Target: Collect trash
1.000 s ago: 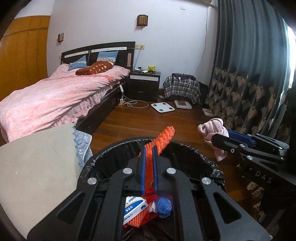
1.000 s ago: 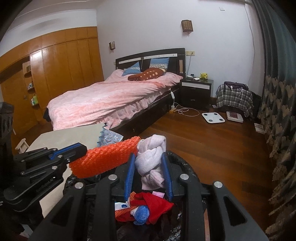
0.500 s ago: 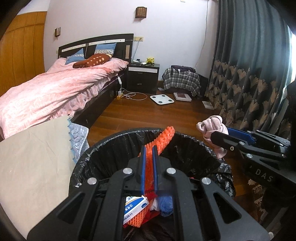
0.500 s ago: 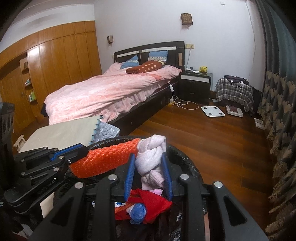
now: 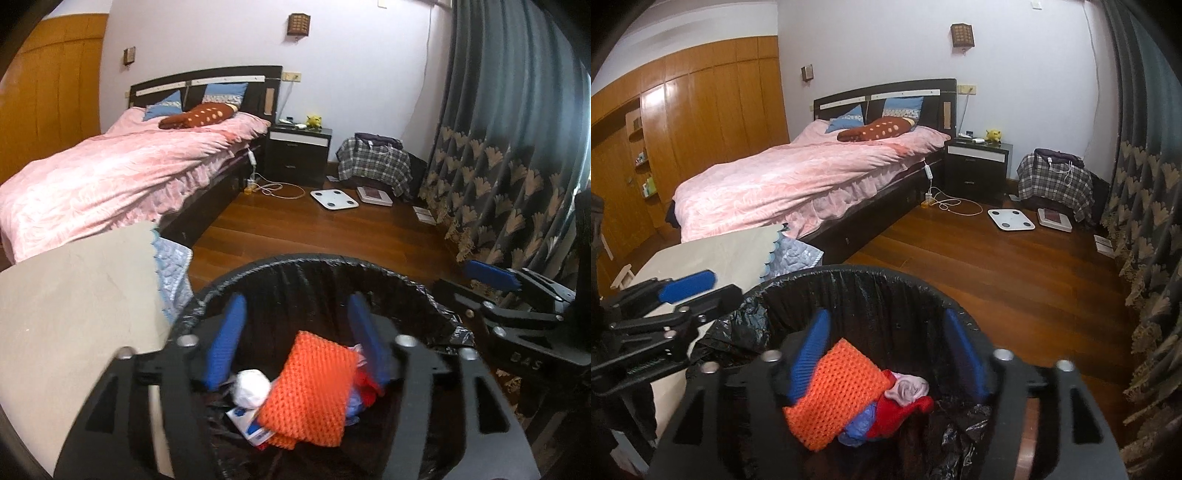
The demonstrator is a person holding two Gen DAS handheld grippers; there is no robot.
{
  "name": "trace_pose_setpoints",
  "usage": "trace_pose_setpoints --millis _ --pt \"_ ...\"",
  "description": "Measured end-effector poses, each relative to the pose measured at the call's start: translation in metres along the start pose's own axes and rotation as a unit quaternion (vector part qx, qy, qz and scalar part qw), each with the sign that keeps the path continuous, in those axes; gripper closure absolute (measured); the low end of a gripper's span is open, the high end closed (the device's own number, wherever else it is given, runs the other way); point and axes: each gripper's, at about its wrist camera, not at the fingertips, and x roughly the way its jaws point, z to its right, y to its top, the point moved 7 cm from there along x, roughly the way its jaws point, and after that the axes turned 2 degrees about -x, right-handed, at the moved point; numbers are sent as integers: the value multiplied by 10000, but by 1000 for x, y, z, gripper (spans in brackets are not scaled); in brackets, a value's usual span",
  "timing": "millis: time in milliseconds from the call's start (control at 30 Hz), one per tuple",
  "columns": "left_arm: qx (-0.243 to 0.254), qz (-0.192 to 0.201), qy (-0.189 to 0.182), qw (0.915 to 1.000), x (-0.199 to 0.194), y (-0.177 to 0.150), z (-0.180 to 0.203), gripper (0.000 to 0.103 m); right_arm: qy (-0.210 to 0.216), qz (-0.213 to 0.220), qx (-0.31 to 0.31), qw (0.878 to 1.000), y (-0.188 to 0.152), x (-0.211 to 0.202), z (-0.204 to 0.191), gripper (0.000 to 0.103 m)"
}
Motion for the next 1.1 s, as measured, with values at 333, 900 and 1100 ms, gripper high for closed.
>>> trace_pose_setpoints --millis 333,900,1100 --pt "-211 310 574 9976 -56 12 -33 7 274 156 -6 9995 13 -34 -27 6" --pt "-409 632 1190 9900 -156 -8 -64 7 694 451 -306 9961 28 -98 -85 6" --pt "-435 779 1283 9877 -182 -16 -64 7 824 540 -421 9942 25 -114 -102 6"
